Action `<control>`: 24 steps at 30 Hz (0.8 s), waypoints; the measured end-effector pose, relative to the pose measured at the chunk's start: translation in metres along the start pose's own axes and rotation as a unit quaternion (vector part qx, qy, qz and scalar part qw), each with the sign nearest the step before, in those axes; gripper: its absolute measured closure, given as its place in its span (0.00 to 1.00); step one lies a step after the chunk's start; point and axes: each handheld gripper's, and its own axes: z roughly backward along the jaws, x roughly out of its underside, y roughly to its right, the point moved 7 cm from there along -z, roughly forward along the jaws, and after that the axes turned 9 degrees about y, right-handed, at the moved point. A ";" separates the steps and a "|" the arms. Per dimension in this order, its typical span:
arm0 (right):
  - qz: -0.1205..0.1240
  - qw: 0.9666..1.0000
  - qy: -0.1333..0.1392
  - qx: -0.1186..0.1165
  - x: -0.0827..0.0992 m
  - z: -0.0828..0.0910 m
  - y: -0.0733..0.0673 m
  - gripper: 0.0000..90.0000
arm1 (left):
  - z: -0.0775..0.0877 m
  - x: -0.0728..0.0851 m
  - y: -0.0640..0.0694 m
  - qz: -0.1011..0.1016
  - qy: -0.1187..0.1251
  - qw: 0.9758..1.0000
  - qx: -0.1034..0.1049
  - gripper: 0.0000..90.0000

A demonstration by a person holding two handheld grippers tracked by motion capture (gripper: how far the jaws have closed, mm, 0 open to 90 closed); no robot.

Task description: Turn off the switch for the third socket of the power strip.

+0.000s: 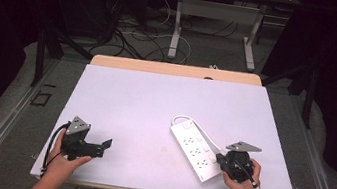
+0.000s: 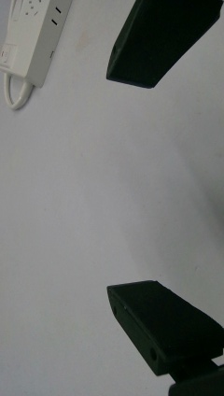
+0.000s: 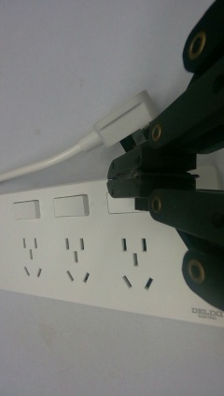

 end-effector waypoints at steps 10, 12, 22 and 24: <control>-0.004 1.000 -0.004 -0.004 0.001 -0.003 -0.001 0.99 | -0.001 0.000 0.000 0.001 0.005 1.000 -0.003 0.01; -0.004 1.000 -0.005 -0.004 0.001 -0.003 -0.001 0.99 | 0.000 0.000 0.000 0.000 0.000 1.000 0.000 0.01; 0.005 1.000 -0.004 -0.004 0.001 -0.005 -0.005 0.99 | -0.001 0.001 0.000 -0.001 -0.001 1.000 0.000 0.01; 0.011 1.000 -0.006 -0.004 0.001 -0.005 -0.006 1.00 | -0.001 0.001 0.000 -0.001 -0.001 1.000 -0.001 0.01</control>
